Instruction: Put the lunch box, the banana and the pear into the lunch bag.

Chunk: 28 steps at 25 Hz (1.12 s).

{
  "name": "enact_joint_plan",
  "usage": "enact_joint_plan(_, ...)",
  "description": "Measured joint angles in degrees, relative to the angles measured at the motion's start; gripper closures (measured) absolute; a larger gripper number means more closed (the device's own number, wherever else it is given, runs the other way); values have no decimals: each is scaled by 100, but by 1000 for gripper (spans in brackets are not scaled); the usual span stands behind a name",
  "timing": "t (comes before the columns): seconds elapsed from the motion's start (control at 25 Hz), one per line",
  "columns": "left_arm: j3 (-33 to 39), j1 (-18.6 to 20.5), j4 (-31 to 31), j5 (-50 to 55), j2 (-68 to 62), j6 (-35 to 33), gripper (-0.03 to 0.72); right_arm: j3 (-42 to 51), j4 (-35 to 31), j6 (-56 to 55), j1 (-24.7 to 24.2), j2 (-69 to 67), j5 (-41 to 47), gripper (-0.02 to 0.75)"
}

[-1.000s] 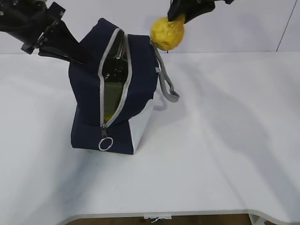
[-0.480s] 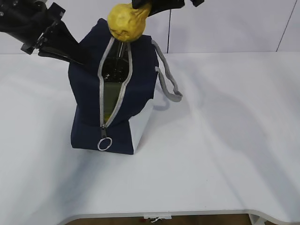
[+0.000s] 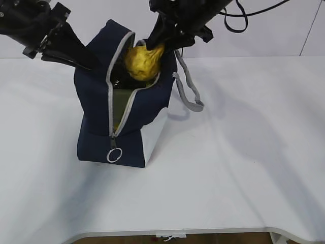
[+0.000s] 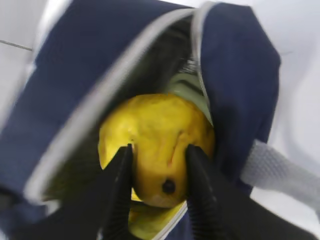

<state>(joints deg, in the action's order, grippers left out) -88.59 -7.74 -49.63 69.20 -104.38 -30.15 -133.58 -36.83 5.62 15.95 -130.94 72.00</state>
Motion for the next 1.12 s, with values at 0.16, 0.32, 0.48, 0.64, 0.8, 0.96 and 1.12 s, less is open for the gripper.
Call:
enact_joint_plan(0.16,0,0,-10,2,0,0,680,0,-49,0,11,-87,-21,309)
enact_joint_plan(0.32,0,0,49,2,0,0,680,0,-159,0,11,-87,-30,172)
enact_joint_plan(0.48,0,0,134,2,0,0,680,0,-96,0,11,41,-30,174)
enact_joint_plan(0.64,0,0,147,2,0,0,680,0,396,-42,11,452,-30,175)
enact_joint_plan(0.8,0,0,151,2,0,0,680,43,1097,-258,11,791,-30,176)
enact_joint_plan(0.96,0,0,151,2,0,0,680,447,1044,-313,11,847,-30,176)
enact_joint_plan(1.12,0,0,151,2,0,0,680,1033,840,-325,11,847,-30,176)
